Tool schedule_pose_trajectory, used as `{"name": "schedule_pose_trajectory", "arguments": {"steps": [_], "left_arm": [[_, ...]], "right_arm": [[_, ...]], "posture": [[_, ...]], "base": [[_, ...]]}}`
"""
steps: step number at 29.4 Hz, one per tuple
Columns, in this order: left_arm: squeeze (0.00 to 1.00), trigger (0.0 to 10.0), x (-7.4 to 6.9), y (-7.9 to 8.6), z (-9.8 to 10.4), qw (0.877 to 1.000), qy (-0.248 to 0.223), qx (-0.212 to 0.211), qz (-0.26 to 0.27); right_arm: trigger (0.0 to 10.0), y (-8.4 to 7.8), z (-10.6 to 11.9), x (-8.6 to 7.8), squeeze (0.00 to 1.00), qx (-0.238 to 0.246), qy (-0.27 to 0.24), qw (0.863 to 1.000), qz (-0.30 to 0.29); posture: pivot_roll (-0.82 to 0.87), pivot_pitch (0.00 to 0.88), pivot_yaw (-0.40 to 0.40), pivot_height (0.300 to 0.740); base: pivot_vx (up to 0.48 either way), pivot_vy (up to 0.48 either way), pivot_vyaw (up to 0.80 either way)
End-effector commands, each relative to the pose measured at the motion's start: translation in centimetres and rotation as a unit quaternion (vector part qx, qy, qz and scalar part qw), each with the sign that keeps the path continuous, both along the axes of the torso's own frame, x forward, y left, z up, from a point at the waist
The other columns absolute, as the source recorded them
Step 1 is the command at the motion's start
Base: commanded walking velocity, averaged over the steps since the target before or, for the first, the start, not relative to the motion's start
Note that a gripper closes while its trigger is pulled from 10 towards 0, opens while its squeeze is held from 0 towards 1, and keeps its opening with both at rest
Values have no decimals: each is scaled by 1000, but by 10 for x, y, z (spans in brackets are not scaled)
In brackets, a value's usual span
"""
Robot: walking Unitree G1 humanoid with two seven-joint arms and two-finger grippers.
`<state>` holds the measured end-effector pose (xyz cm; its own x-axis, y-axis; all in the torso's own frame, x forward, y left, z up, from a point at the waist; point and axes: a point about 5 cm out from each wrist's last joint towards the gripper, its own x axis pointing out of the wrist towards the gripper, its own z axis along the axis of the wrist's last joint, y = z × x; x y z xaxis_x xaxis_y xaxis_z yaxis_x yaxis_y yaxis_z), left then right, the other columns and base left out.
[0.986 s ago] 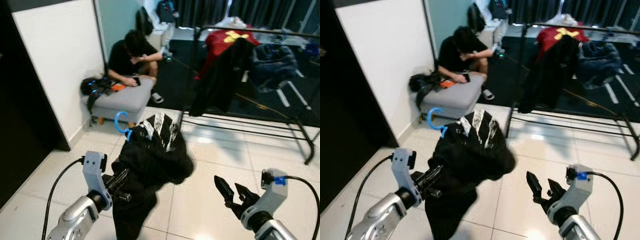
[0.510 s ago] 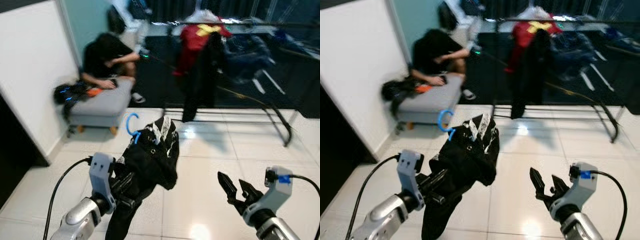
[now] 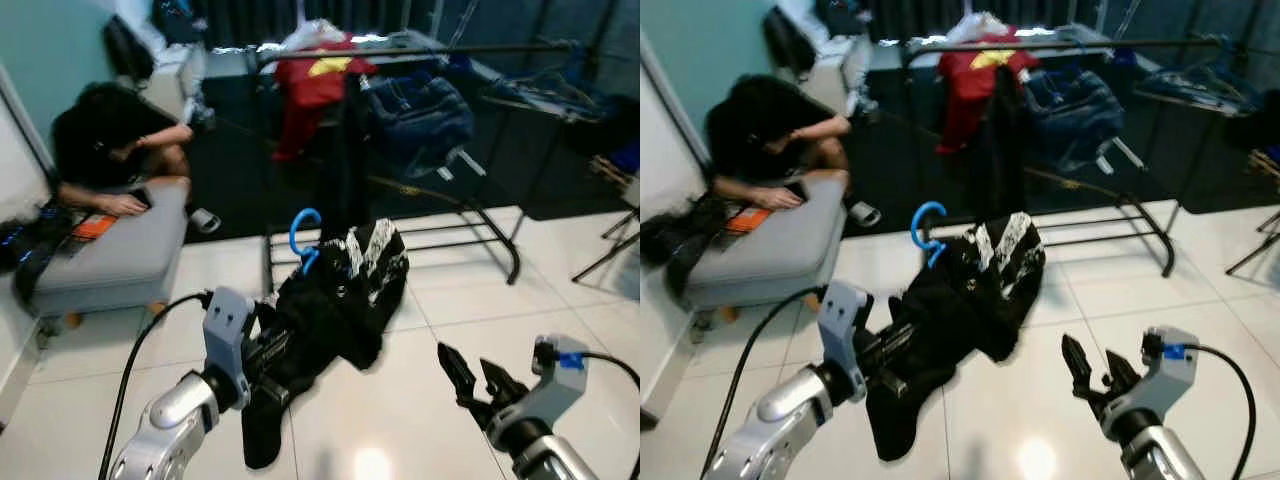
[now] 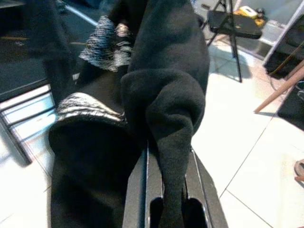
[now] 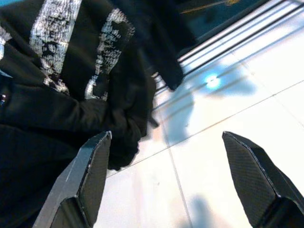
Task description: Hang hanger
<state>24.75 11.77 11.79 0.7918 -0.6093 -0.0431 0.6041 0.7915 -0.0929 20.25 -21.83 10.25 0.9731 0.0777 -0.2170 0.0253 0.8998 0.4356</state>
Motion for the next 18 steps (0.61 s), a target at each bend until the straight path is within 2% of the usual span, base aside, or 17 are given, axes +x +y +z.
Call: {"name": "schedule_pose_trajectory", "arguments": {"steps": [1, 11, 18], "left_arm": [[0, 10000, 1, 0, 7, 1000, -17, 1, -5], [0, 10000, 2, -3, 9, 1000, -20, 2, -14], [0, 10000, 3, -16, 17, 999, -25, -13, -29]], "right_arm": [[10000, 0, 0, 0, 0, -8, -2, 1000, -2], [10000, 2, 0, 2, 0, -8, -3, 1000, 3], [10000, 2, 1, 2, 0, -8, -6, 1000, 3]], "posture": [[-109, 6, 49, 740], [-107, 0, 52, 740], [-112, 0, 58, 740]], "base": [[480, 0, -769], [471, 0, -769], [468, 0, -769]]}}
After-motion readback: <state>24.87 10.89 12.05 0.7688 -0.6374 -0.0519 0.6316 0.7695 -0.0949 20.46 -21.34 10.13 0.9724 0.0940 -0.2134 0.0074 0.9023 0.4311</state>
